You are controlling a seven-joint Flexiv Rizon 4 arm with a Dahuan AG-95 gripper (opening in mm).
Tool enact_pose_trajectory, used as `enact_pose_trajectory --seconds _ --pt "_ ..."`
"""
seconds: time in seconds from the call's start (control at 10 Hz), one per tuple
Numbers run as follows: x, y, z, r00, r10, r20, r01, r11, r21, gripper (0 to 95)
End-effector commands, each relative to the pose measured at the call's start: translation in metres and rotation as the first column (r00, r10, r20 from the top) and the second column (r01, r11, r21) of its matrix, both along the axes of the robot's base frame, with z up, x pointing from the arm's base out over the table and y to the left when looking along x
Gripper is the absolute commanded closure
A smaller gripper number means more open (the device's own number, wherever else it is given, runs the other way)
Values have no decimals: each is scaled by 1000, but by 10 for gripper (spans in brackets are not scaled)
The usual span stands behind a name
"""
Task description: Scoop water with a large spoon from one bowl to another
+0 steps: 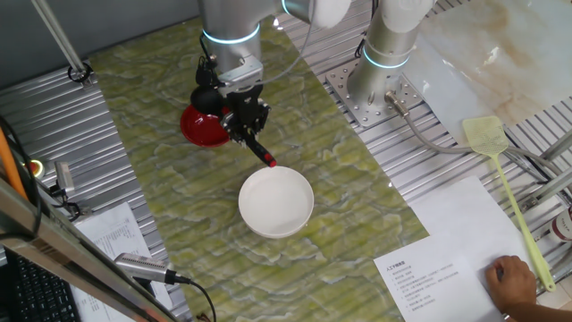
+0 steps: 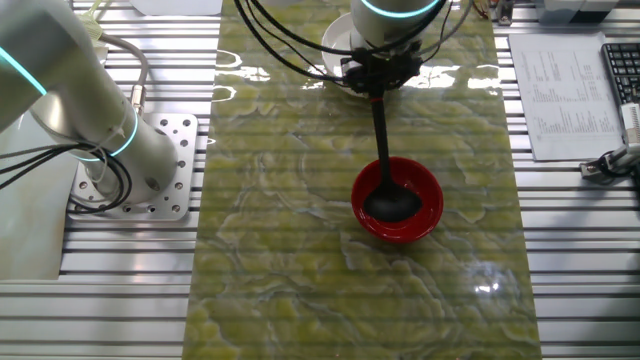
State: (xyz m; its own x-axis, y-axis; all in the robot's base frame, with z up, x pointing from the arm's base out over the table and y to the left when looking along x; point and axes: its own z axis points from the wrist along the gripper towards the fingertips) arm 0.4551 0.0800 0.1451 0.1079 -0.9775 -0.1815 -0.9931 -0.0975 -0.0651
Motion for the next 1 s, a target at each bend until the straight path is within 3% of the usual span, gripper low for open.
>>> enact_pose_trajectory --seconds 0.1,0.3,1.0 --pt "3 3 4 1000 -9 -6 9 1000 9 950" --pt "8 9 9 1000 -21 -12 21 1000 9 950" --pt "9 10 9 999 -42 -23 42 999 8 950"
